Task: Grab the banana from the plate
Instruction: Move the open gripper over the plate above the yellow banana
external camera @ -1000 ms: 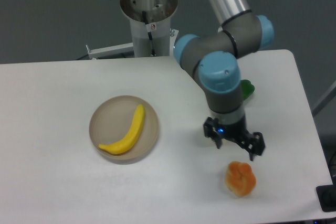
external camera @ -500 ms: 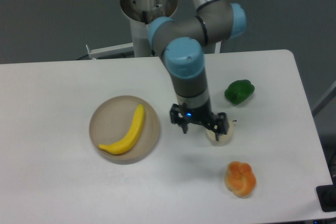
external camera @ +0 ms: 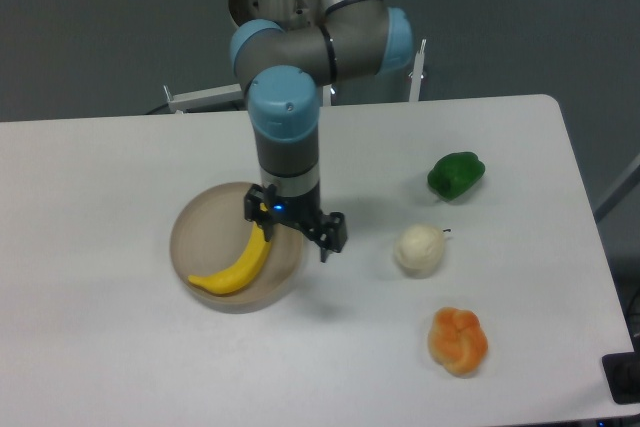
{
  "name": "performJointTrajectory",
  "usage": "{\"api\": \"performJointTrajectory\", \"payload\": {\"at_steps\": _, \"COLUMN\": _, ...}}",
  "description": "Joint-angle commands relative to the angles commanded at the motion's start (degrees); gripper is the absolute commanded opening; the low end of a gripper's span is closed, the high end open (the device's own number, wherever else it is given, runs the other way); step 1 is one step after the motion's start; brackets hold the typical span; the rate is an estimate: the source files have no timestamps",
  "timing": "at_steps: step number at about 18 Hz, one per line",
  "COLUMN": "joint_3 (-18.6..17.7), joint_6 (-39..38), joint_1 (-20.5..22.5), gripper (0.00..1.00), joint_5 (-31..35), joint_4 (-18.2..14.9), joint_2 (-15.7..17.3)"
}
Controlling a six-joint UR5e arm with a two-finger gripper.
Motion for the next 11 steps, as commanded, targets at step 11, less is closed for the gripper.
{"api": "performJointTrajectory", "payload": {"at_steps": 11, "joint_3": -2.9, "joint_6": -2.6, "joint_1": -1.8, "gripper": 1.0, "joint_5": -0.2, "joint_4": 3.5, "joint_2": -3.3}}
